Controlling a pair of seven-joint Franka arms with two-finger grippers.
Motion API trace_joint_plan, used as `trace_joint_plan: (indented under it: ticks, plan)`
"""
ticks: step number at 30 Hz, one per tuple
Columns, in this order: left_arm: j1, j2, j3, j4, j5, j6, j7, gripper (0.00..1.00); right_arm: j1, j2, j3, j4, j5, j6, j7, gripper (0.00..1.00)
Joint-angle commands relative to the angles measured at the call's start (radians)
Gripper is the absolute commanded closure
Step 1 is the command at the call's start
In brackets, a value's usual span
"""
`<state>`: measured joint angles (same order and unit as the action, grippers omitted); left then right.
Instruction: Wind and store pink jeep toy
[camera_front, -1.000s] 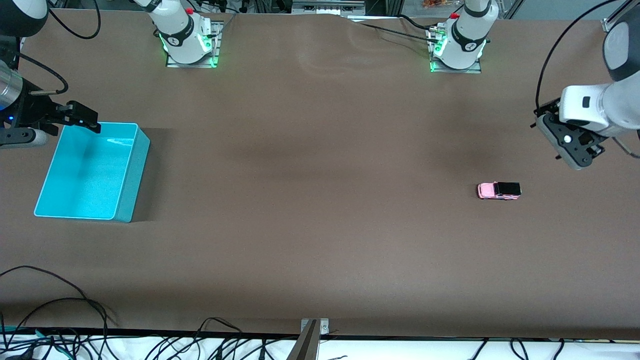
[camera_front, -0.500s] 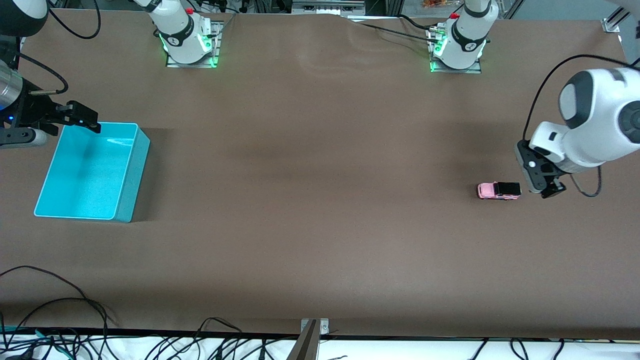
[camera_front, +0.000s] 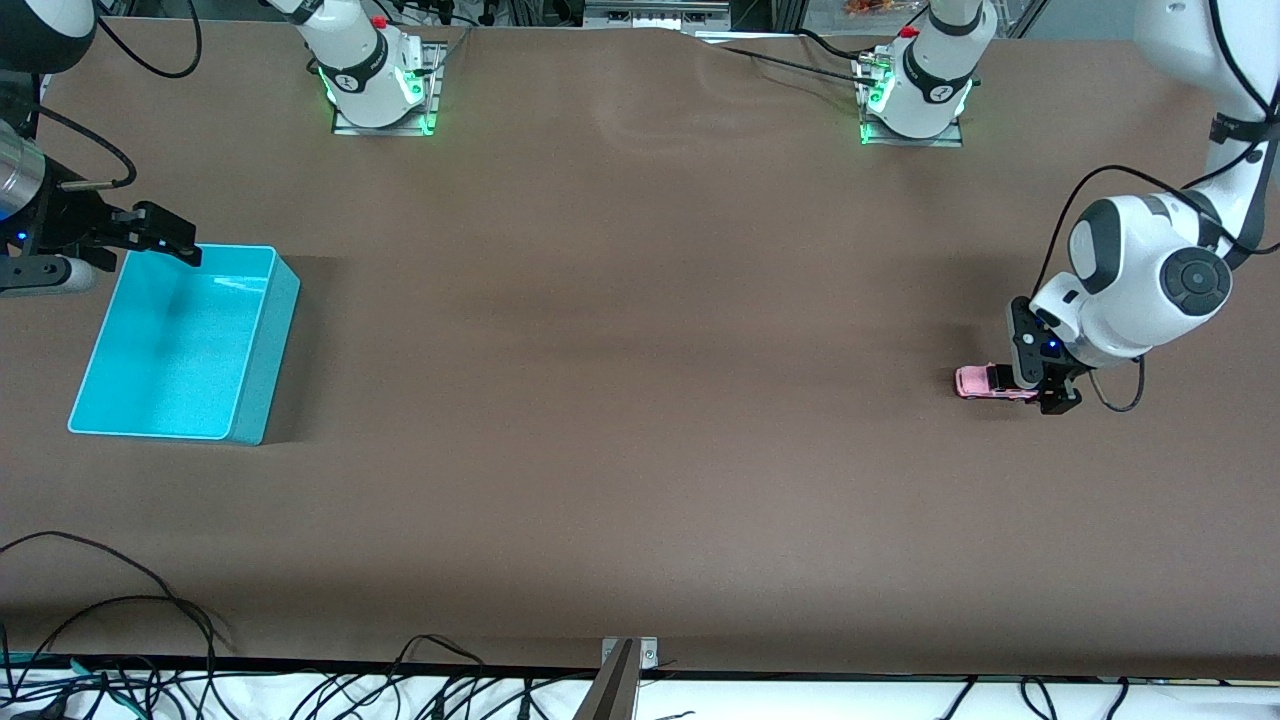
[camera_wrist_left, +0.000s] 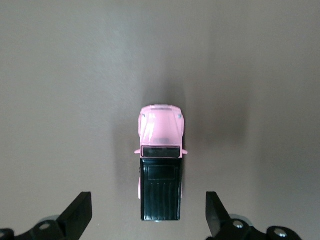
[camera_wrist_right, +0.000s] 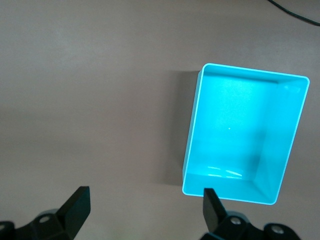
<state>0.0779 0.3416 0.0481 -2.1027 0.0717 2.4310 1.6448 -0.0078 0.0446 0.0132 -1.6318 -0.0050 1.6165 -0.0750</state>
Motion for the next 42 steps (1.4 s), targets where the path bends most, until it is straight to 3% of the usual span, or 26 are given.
trace_joint_plan:
  ticks: [1, 19, 21, 24, 28, 33, 42]
  plan:
    - [0.011, 0.031, -0.008, 0.009, 0.016, 0.02, 0.05, 0.0, 0.002, 0.003, 0.002, 0.023, -0.007, -0.021, -0.002, 0.0]
    - [0.03, 0.102, -0.013, 0.001, 0.011, 0.088, 0.052, 0.03, 0.002, 0.003, 0.002, 0.023, -0.007, -0.02, -0.002, 0.0]
    - [0.03, 0.112, -0.013, 0.001, 0.011, 0.092, 0.052, 0.13, 0.002, 0.003, 0.002, 0.023, -0.007, -0.02, -0.002, 0.0]
    - [0.028, 0.117, -0.013, 0.003, 0.008, 0.094, 0.052, 0.43, 0.002, 0.003, 0.002, 0.023, -0.007, -0.02, -0.002, 0.0]
    - [0.019, 0.123, -0.013, 0.007, 0.007, 0.094, 0.05, 0.57, 0.002, 0.003, 0.002, 0.023, -0.007, -0.02, -0.002, 0.0]
    - [0.016, 0.123, -0.014, 0.013, 0.007, 0.094, 0.05, 1.0, 0.002, 0.003, 0.002, 0.023, -0.007, -0.021, -0.002, 0.0]
    - [0.019, 0.125, -0.014, 0.015, 0.007, 0.092, 0.052, 1.0, 0.002, 0.003, 0.002, 0.023, -0.007, -0.02, -0.002, 0.0]
